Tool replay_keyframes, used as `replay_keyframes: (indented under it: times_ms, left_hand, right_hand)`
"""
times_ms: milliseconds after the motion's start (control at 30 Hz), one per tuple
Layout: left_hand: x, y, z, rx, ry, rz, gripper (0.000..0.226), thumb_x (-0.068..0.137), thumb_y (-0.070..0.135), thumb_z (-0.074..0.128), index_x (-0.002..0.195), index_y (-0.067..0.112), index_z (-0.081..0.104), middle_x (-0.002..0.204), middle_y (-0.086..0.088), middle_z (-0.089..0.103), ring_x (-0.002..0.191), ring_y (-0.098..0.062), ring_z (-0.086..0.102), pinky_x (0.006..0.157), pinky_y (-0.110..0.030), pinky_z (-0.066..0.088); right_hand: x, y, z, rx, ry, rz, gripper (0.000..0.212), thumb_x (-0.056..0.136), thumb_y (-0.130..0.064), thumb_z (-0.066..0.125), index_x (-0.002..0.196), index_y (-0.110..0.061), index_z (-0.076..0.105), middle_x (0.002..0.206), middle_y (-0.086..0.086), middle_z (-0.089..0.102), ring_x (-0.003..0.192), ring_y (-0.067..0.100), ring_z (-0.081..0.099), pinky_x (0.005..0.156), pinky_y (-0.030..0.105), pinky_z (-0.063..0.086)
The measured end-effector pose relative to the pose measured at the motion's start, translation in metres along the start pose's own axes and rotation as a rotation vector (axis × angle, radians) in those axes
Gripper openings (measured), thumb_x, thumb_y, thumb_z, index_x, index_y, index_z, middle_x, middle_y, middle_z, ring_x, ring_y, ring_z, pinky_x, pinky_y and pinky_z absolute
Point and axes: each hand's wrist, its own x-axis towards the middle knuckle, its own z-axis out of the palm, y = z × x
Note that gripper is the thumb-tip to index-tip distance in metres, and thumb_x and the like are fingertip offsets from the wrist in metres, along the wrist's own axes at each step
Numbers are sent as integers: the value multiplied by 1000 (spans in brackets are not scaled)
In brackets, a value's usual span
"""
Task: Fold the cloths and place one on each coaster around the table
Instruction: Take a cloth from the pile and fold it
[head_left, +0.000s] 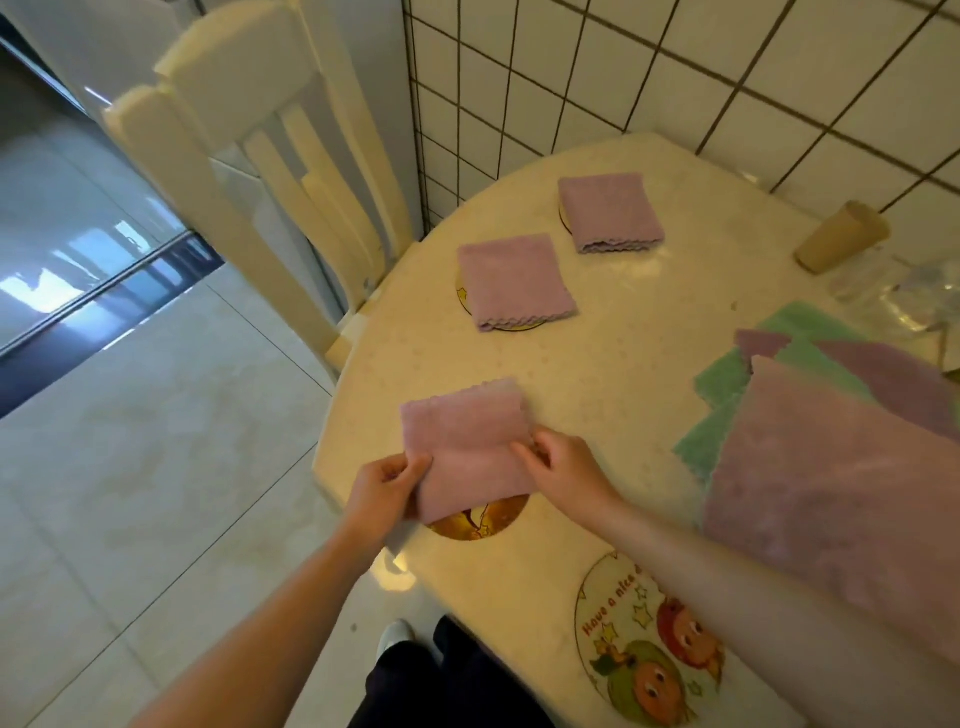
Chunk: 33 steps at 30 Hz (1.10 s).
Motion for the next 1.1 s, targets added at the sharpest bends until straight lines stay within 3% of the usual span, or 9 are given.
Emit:
replay_keyframes:
  times_ms: [67, 133, 200, 367, 500, 667, 800, 967, 1100]
  left_hand:
    - [3, -2, 4, 6, 45, -28, 37, 95, 35, 55, 85, 2, 67, 73, -9, 64, 64, -19, 59, 67, -40, 55]
    - [4, -5, 7, 57, 84, 6, 38, 97, 38, 50, 85, 4, 63, 78, -14, 64, 67, -24, 57, 65, -38, 50]
    - [3, -9, 9, 87, 140, 85, 41, 96, 43, 48, 89, 5, 61, 84, -18, 64, 75, -33, 58, 70, -45, 50]
    - [0, -4, 15, 127, 243, 167, 38, 97, 44, 44, 87, 10, 57, 78, -10, 62, 74, -23, 58, 67, -40, 48]
    - [11, -1, 21, 186, 321, 59, 36, 97, 43, 46, 82, 12, 58, 75, -3, 62, 74, -20, 58, 68, -42, 49]
    - [18, 5, 21, 179, 353, -74, 28, 92, 40, 56, 81, 15, 58, 74, 2, 60, 69, -15, 57, 62, -33, 48]
    - [13, 5, 14, 262, 390, -74, 23, 87, 40, 63, 83, 18, 58, 75, 5, 61, 68, -8, 56, 53, -24, 41]
    - [23, 17, 15, 316, 328, -151, 24, 83, 39, 69, 88, 17, 60, 80, 4, 61, 69, -9, 56, 52, -23, 41]
    - [29, 20, 20, 311, 282, -218, 32, 78, 39, 72, 92, 13, 60, 84, -2, 63, 73, -16, 59, 56, -28, 47]
  right_hand:
    - [13, 0, 3, -61, 15, 41, 29, 94, -34, 50, 66, -26, 45, 59, -12, 49, 53, 6, 43, 52, 26, 34]
    - [20, 0, 4, -108, 10, 32, 23, 95, -34, 47, 75, -25, 49, 67, -11, 56, 61, 9, 53, 54, 29, 41]
    - [22, 0, 4, -136, 28, -7, 18, 96, -34, 45, 84, -23, 51, 73, -8, 60, 67, 17, 59, 59, 37, 45]
    - [23, -3, 2, -129, 85, -48, 18, 97, -37, 42, 83, -27, 46, 66, -7, 58, 60, 19, 57, 53, 40, 41]
    - [35, -4, 9, -253, 71, 124, 22, 94, -43, 44, 85, -24, 51, 76, -1, 64, 71, 23, 61, 61, 39, 47]
    - [46, -10, 9, -258, 66, 355, 20, 88, -40, 55, 89, -20, 52, 84, 0, 61, 78, 24, 58, 68, 32, 46]
    - [51, -21, 0, -374, 42, 352, 23, 87, -40, 54, 94, -19, 51, 86, 0, 56, 78, 23, 55, 65, 30, 43]
    - [80, -37, -3, -257, -47, 425, 27, 84, -38, 50, 89, -11, 51, 89, 8, 57, 80, 26, 57, 63, 29, 40]
    - [88, -46, -3, -207, -84, 488, 38, 86, -30, 53, 111, -1, 56, 105, 14, 61, 97, 30, 59, 69, 30, 42]
